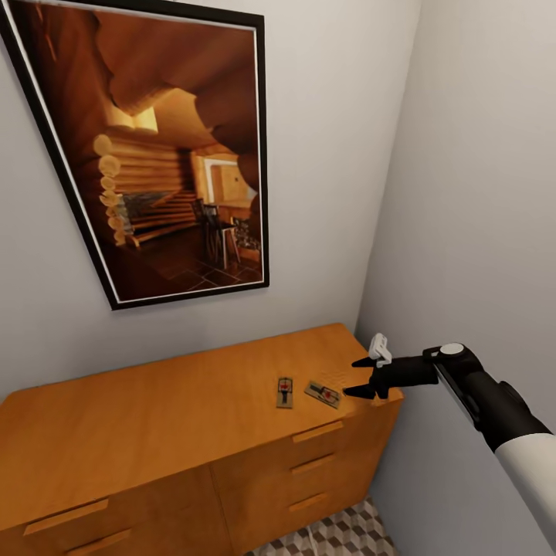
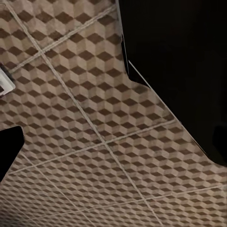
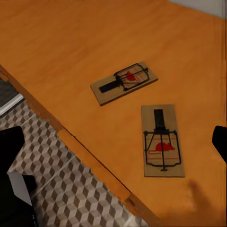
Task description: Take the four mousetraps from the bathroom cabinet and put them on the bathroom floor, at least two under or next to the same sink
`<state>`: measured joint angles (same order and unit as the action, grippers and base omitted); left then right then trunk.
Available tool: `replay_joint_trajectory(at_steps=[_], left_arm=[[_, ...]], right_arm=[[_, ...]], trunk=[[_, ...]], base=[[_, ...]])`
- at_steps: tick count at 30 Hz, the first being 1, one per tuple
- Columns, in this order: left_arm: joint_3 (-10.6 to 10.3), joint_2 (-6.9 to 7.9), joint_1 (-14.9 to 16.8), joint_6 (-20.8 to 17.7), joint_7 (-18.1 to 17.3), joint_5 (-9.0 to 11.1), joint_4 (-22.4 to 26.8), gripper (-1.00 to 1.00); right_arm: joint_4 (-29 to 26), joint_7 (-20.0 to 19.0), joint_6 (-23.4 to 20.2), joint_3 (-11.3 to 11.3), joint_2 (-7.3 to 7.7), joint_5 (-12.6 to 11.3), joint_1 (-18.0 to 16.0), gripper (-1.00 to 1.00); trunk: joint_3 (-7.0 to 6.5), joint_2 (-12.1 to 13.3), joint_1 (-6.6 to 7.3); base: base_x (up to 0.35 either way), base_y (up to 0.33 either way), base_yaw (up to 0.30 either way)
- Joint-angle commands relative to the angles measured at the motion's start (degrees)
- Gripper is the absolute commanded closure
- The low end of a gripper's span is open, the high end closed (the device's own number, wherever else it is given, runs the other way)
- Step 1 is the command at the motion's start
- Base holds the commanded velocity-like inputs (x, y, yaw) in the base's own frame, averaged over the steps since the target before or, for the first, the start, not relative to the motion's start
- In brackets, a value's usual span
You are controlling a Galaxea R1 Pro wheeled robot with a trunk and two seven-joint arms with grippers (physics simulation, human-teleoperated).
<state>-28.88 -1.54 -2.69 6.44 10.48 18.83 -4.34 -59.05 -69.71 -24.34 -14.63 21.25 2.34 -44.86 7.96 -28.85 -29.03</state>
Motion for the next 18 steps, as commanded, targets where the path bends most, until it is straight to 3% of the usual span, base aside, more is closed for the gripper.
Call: replay_joint_trajectory(at_steps=[1,7,18], left_arm=[[-0.48,-0.04,0.02,0.33,-0.1,0.51,-0.13,-1.0],[-0.47,0.02,-0.28,0.33,-1.93,0.51,-0.12,-1.0],[-0.47,0.05,-0.38,0.36,-2.73,0.51,-0.09,-1.0]], right_arm=[[-0.03,-0.17,-0.5,-0.05,0.05,0.12,-0.05,-1.0],[0.99,-0.17,-0.46,-0.05,0.09,0.12,-0.05,-1.0],[2.84,-0.16,1.07,-0.02,0.09,0.19,-0.05,-1.0]], trunk=[[0.09,-0.09,-0.04],[0.09,-0.09,-0.04],[0.09,-0.09,-0.04]], base=[[0.201,0.0,0.0],[0.153,0.0,0.0],[0.025,0.0,0.0]])
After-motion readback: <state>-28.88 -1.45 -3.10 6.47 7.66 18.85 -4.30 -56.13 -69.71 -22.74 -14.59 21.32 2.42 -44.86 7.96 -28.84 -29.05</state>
